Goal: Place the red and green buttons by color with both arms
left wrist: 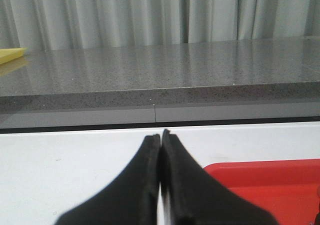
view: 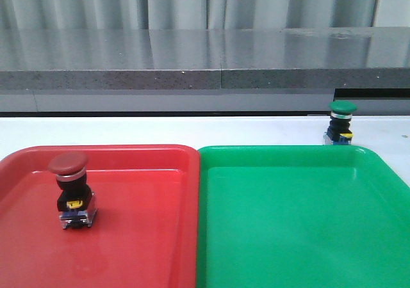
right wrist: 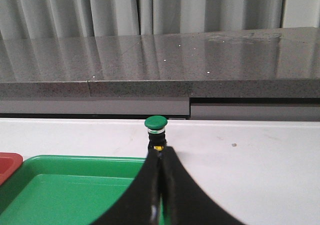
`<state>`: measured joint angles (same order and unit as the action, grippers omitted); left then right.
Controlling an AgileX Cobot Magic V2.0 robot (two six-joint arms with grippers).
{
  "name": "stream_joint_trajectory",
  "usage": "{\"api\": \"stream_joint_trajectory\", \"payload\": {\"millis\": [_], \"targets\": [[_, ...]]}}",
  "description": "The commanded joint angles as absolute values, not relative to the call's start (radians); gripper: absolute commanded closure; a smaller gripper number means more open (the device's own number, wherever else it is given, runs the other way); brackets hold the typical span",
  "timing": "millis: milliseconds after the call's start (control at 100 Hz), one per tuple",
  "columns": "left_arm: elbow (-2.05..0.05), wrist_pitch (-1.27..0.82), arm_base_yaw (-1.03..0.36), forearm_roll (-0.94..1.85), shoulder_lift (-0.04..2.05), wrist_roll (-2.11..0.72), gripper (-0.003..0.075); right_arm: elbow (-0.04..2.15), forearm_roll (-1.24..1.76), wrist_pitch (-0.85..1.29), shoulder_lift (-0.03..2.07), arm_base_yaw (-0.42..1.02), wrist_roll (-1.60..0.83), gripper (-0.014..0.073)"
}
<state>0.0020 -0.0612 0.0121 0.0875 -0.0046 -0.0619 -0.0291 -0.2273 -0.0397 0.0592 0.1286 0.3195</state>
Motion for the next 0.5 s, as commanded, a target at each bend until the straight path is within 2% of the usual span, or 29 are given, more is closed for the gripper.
{"api": "stream_joint_trajectory", "payload": {"millis": [0,490], "targets": [[0.013,0.013,0.014,0.099,-0.037,-0.065,0.0741,-0.008,-0.224,-0.118,0.080,0.126,0.319,0.0651],[0.013,0.013,0.014,0.099,-0.037,-0.065,0.0741,-0.008,-0.224,-0.135,0.080,0.125,0.319,0.0651]]}}
